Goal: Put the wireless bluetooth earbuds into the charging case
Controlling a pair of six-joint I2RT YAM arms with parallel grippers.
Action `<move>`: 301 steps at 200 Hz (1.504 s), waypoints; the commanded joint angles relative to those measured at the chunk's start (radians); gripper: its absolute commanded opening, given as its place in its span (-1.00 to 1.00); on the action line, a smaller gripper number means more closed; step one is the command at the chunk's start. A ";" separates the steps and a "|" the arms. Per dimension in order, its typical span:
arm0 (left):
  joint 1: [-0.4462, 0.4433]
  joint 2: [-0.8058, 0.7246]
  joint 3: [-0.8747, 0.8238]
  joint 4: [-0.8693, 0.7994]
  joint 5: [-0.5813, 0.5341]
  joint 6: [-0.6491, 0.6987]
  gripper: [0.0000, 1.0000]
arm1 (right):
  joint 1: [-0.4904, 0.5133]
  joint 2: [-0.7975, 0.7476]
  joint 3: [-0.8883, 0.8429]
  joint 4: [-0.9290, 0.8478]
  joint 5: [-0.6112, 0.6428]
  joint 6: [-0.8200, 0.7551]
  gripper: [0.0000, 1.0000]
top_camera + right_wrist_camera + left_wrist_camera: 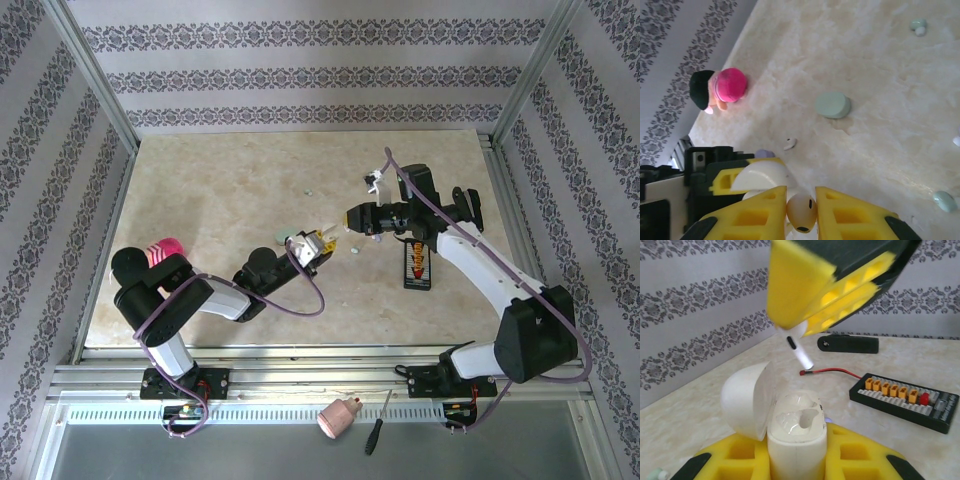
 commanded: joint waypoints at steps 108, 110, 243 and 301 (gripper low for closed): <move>-0.015 0.000 0.028 0.113 -0.036 -0.084 -1.00 | 0.034 -0.029 -0.070 0.285 -0.153 0.181 -0.61; -0.015 0.000 0.030 0.113 -0.035 -0.085 -1.00 | 0.035 -0.028 -0.070 0.285 -0.154 0.181 -0.61; -0.015 -0.048 0.066 0.113 -0.035 -0.167 -1.00 | 0.029 0.018 -0.107 0.332 -0.155 0.197 -0.60; -0.015 -0.052 0.080 0.113 -0.083 -0.202 -1.00 | 0.024 0.009 -0.140 0.366 -0.129 0.244 -0.59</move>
